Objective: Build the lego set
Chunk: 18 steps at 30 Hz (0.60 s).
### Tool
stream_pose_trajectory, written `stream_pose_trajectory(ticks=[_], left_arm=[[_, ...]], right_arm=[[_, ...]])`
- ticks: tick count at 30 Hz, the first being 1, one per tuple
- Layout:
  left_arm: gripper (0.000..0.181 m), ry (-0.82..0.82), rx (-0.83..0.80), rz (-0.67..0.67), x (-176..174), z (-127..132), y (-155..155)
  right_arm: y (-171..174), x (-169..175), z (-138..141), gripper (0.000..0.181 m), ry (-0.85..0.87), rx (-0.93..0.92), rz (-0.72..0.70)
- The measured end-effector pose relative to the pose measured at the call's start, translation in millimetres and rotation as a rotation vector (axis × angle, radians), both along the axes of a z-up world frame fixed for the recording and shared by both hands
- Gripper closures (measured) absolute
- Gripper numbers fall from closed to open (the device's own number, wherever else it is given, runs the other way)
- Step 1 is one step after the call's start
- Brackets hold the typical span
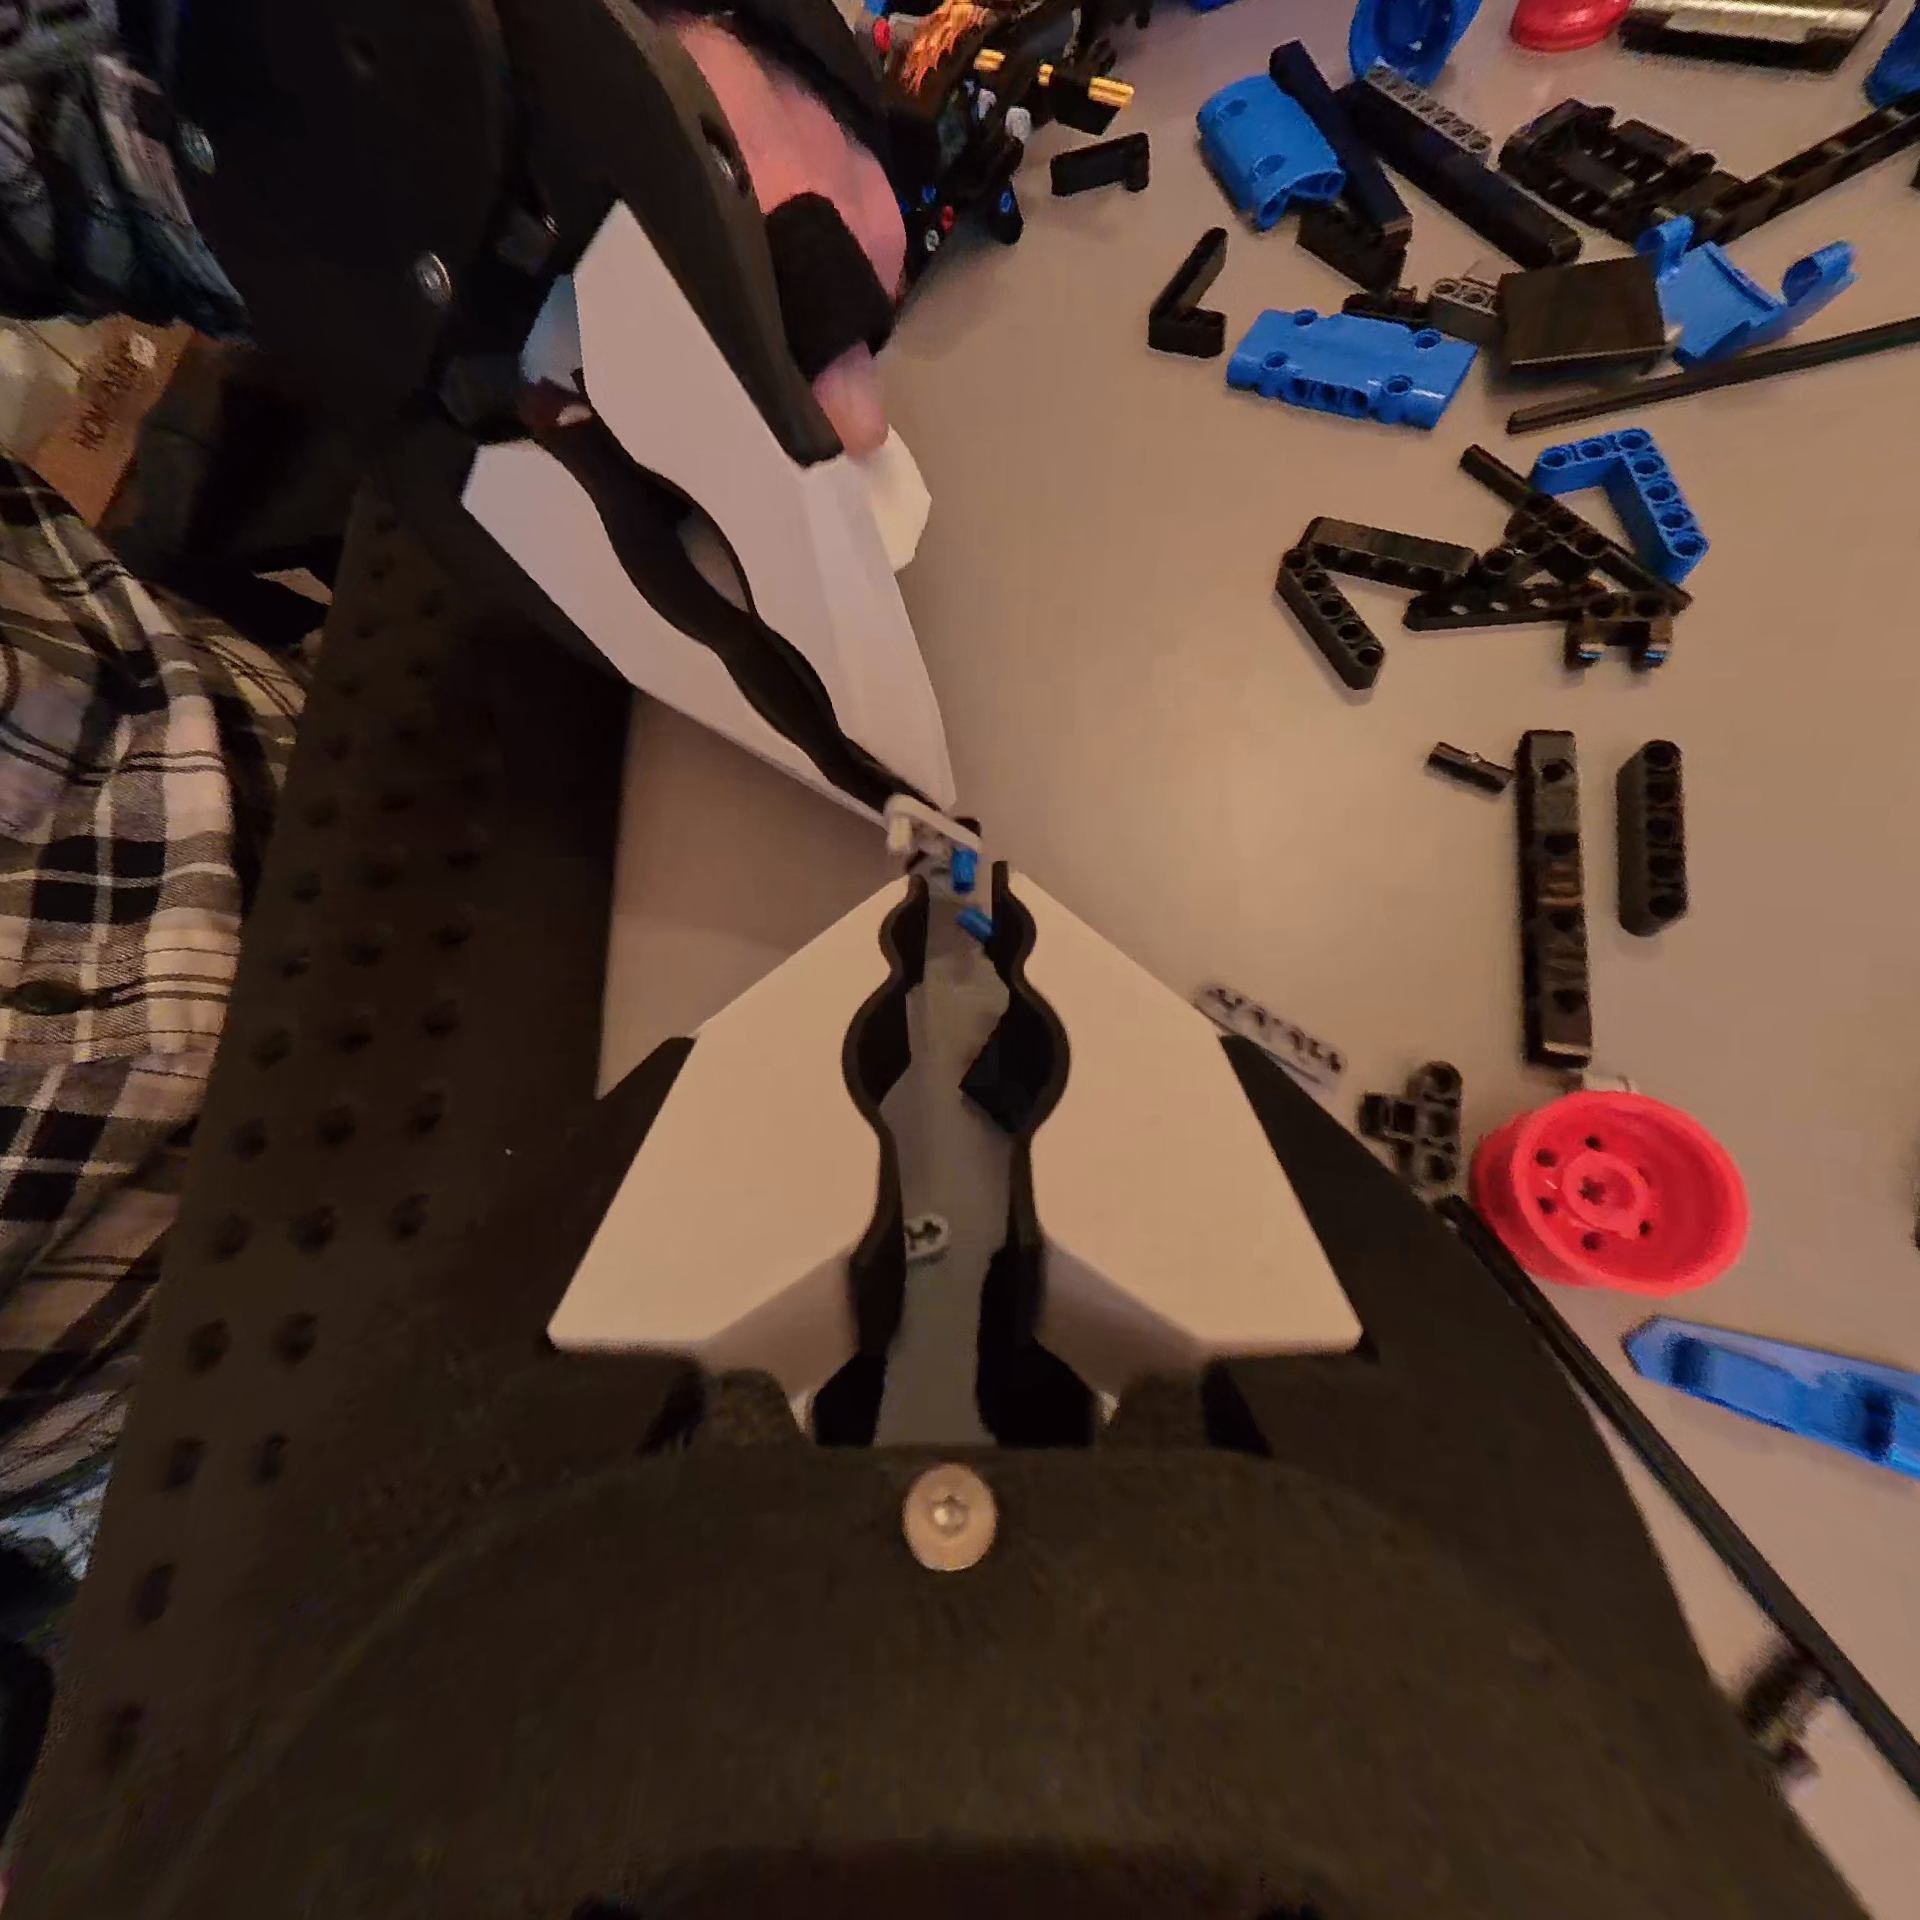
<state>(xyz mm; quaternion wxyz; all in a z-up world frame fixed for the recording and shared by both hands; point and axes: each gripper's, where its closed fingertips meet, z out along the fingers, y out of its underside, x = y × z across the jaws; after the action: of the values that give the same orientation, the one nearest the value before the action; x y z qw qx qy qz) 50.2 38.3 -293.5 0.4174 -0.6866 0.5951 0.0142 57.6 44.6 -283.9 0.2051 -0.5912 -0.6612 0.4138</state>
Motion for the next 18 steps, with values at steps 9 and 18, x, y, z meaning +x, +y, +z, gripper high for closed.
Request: stream_pose_trajectory(ticks=[9, 18], left_arm=[[0.177, -0.091, -0.185, 0.067, -6.6, -10.0, 4.2], [0.156, -0.165, -0.329, 0.103, -10.3, -9.6, 1.5]], right_arm=[[39.9, 31.7, -16.4, 0.149, -0.138, 0.095, -0.153], [15.7, 17.8, -24.4, 0.165, -0.198, 0.103, -0.154]])
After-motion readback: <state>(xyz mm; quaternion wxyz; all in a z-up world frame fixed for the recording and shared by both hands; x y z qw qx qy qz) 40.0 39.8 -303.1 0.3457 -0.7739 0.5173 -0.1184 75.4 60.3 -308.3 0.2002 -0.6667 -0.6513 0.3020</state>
